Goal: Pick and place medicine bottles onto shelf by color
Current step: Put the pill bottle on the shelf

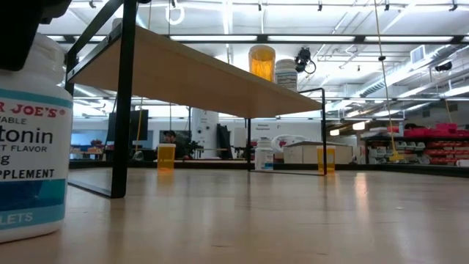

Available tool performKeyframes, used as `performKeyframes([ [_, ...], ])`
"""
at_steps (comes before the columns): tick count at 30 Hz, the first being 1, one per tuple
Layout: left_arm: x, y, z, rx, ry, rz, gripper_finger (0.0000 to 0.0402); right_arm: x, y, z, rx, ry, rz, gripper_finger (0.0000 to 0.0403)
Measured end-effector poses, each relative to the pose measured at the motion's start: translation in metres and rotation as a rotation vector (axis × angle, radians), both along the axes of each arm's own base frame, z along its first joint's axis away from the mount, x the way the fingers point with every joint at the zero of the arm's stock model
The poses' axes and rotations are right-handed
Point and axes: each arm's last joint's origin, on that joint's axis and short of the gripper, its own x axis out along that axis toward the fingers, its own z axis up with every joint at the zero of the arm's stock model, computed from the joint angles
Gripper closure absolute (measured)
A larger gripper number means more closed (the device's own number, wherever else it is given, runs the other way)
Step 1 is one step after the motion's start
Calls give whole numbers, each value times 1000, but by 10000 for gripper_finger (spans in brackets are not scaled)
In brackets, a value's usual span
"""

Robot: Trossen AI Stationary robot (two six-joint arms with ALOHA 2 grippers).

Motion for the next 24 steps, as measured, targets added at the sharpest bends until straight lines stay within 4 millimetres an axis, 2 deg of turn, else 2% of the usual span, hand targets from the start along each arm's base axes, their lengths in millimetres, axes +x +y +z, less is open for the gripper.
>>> performKeyframes([
  [5, 0, -2, 6, -50, 24, -15, 189, 0, 0, 0, 0, 0, 0, 54],
  [9, 3, -5, 18, -75, 1, -22, 196, 0, 0, 0, -7, 0, 4, 54],
  [16, 5, -6, 56, -108, -44, -23, 218, 0, 0, 0, -7, 0, 4, 54],
  [24, -7, 3, 104, -83, -16, -27, 196, 0, 0, 0, -9, 3, 14, 54],
])
